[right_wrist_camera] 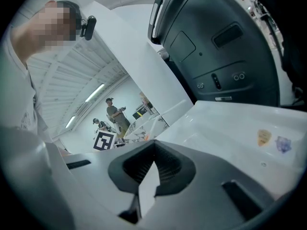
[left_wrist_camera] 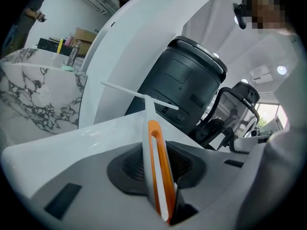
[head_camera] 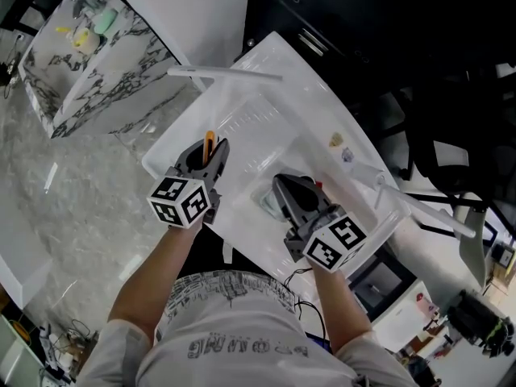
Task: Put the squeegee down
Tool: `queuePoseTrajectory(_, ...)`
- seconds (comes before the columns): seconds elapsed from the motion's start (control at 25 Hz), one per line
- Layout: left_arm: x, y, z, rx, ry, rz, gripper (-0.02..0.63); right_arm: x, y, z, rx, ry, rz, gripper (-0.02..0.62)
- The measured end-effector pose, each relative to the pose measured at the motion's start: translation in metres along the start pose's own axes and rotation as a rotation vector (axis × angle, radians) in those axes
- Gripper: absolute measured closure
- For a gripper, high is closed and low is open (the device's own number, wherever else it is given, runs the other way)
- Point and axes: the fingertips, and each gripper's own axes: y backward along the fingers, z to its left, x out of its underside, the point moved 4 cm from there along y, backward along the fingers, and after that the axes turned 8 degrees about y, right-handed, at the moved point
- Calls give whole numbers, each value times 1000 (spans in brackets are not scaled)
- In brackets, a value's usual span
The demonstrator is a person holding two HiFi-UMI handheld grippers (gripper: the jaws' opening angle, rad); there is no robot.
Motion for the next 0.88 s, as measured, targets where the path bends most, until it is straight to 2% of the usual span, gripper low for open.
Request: queuePoseTrajectory(0.88, 29, -31, 9, -78, 31, 51, 500, 25, 6, -19, -5, -58, 16, 588)
